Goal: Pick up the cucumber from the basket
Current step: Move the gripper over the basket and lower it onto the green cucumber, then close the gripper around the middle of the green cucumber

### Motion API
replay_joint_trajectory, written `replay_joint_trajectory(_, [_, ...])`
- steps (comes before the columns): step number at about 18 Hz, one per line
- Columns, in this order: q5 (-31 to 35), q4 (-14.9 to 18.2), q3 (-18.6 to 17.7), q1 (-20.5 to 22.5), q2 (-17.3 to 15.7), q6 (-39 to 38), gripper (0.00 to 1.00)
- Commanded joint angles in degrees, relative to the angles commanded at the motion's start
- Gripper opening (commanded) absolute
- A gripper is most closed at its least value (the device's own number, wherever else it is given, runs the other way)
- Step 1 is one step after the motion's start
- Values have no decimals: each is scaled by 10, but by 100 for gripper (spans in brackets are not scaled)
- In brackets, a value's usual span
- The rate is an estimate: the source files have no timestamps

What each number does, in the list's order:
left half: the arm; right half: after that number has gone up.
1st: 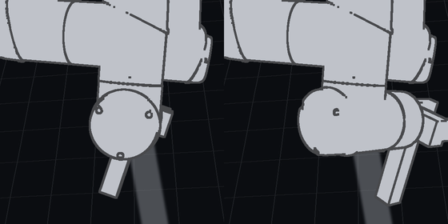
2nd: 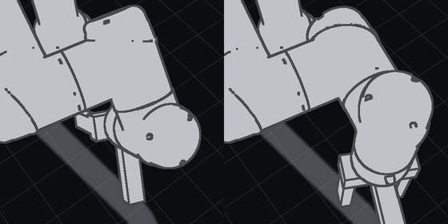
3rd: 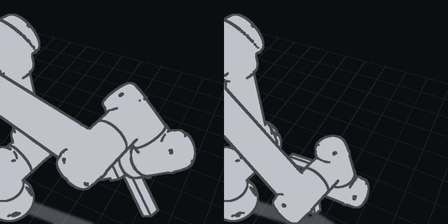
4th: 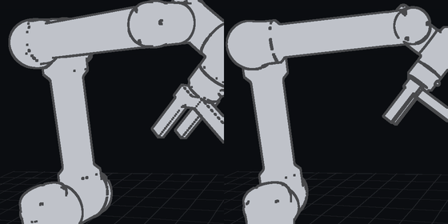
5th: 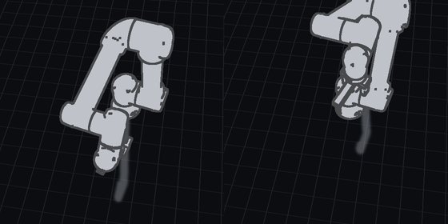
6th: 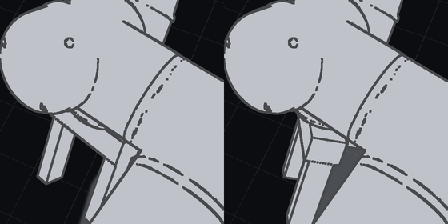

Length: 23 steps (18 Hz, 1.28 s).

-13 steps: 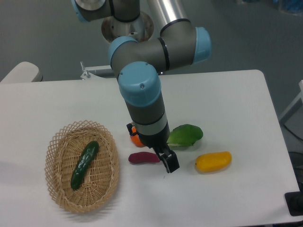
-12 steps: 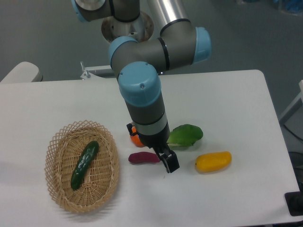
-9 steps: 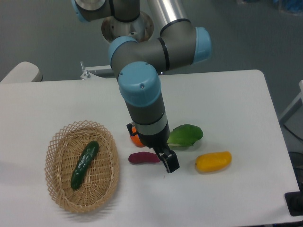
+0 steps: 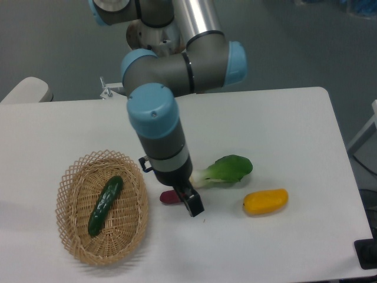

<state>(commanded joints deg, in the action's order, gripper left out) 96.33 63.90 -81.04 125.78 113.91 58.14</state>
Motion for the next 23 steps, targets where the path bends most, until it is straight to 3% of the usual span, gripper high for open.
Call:
replay_joint_trajectory(6, [3,0,-19,-55,11,-186,100])
replay_joint_trajectory(11, [-2,-3,-69,-62,14,-214,100])
replay_joint_trajectory(16, [-40,-13,-70,-65,48,-292,100])
replay_joint_trajectory(23, [-60,-29,-82,-88,62,-315,100])
